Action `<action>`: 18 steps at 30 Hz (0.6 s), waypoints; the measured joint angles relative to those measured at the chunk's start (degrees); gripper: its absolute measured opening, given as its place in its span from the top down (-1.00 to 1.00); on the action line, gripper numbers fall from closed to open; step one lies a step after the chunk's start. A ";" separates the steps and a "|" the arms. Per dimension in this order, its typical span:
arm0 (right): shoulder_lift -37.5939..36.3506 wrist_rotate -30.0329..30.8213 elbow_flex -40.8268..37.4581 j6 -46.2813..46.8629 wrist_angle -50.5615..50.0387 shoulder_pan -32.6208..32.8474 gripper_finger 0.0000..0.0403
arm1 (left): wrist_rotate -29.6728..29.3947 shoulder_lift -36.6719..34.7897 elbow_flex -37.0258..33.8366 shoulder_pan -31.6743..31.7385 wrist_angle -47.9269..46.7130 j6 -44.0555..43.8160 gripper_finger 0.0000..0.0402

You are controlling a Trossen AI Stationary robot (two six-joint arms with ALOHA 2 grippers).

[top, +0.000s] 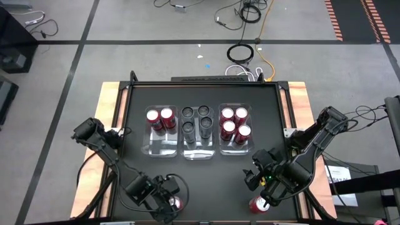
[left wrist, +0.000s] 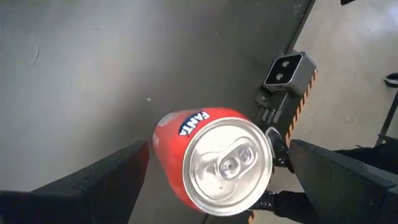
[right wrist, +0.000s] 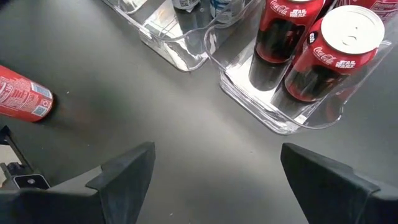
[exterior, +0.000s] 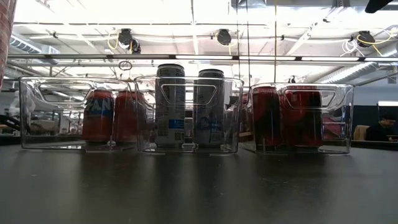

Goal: Sort soda cans
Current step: Put the left orange soda can into the left transparent bin

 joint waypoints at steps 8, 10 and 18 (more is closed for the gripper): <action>0.00 0.00 0.00 -0.01 0.00 0.02 -0.69 | 0.13 0.00 0.00 0.10 1.81 0.03 -0.97; 0.00 0.00 0.00 -0.01 0.00 0.02 -0.69 | 0.11 0.00 0.00 0.10 1.84 0.00 -0.97; 0.00 0.00 0.00 -0.01 0.00 0.02 -0.69 | 0.16 0.00 0.02 0.12 3.98 0.13 -0.98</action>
